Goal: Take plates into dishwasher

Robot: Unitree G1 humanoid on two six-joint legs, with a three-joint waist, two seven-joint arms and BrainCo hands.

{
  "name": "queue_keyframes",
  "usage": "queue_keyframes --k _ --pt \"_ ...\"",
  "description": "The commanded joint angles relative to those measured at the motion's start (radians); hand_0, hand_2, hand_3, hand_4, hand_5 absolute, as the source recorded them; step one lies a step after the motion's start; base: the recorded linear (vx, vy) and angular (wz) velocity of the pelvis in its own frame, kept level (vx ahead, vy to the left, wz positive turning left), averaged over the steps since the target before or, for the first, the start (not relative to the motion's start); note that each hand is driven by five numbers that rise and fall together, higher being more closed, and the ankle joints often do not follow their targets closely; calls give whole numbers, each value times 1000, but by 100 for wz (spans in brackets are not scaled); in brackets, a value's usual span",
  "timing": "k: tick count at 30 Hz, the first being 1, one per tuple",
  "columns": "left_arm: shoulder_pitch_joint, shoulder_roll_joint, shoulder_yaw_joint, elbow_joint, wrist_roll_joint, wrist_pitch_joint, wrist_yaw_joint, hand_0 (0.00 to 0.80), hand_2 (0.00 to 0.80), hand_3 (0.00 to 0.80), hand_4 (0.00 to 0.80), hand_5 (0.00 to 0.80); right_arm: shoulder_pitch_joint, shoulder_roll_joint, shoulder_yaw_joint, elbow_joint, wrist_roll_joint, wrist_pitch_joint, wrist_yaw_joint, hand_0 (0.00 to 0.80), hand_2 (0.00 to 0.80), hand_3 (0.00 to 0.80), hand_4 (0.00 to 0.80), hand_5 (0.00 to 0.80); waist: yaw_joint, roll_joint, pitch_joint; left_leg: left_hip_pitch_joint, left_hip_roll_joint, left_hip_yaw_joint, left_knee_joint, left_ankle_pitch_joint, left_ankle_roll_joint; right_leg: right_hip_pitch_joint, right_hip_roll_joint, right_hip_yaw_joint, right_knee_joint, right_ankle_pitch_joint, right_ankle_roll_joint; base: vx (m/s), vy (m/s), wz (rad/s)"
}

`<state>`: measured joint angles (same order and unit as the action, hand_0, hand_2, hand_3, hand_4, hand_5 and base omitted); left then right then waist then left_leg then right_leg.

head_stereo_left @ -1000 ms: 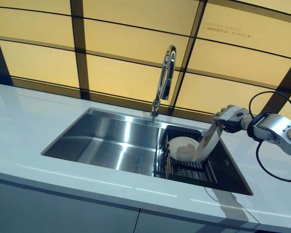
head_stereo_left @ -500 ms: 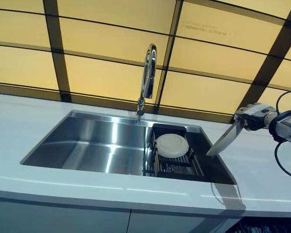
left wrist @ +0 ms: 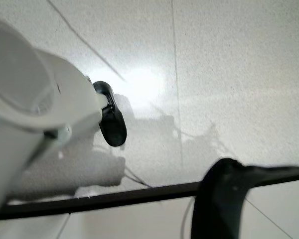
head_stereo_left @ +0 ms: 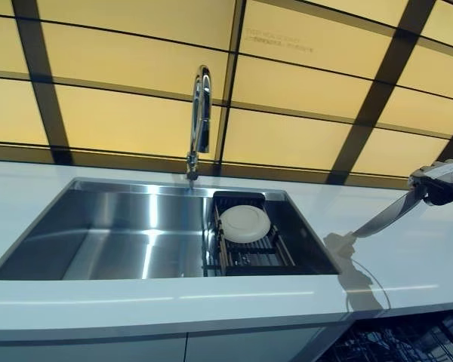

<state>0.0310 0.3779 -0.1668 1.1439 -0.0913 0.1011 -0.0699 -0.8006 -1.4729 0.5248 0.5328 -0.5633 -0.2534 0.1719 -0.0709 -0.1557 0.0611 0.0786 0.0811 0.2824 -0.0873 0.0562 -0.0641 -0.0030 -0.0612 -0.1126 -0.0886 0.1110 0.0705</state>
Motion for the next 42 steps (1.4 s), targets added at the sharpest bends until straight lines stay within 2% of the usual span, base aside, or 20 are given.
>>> queue_keyframes --k 1,6,16,23,26,34,42 --pt "-62 51 -11 47 44 -7 -13 0 0 0 0 0 -23 -63 -104 62 46 80 -32 800 800 800 800 800 10 -26 17 33 -13 -31 21 -121 69 21 -24 3 12 -12 110 -29 -46 -18" --pt "-72 56 -10 55 64 -3 -18 0 0 0 0 0 77 -81 -186 83 83 97 -31 800 800 800 800 800 -12 -33 22 29 -6 -15 31 -129 73 10 -17 22 12 -7 113 -19 -46 -12" --pt "-80 45 -14 73 81 -15 -19 0 0 0 0 0 302 -127 -400 130 107 81 -29 800 800 800 800 800 -59 -16 11 35 -10 10 30 -133 74 -5 -13 57 10 -1 113 3 11 -12" --pt "-93 50 -11 78 89 -15 -27 0 0 0 0 0 473 -122 -554 163 116 81 -44 800 800 800 800 800 -92 -14 17 33 -8 30 40 -143 79 -24 -10 80 17 3 115 -27 -2 -12" --pt "-99 54 -9 83 90 -16 -28 0 0 0 0 0 586 -113 -652 181 122 77 -44 800 800 800 800 800 -103 -16 19 31 -4 38 46 -147 81 -30 -7 89 19 6 115 -20 -13 -5" --pt "-107 45 -13 97 101 -13 -30 0 0 0 0 0 812 -70 -856 209 224 57 18 800 800 800 800 800 -124 -10 18 40 -2 50 47 -154 78 -31 0 104 18 4 114 9 1 -5" --pt "-122 47 -19 98 108 -8 -40 0 0 0 0 0 820 -11 -858 204 370 85 109 800 800 800 800 800 -132 -3 23 42 -4 54 57 -164 81 -42 -2 114 21 7 113 4 0 -4"
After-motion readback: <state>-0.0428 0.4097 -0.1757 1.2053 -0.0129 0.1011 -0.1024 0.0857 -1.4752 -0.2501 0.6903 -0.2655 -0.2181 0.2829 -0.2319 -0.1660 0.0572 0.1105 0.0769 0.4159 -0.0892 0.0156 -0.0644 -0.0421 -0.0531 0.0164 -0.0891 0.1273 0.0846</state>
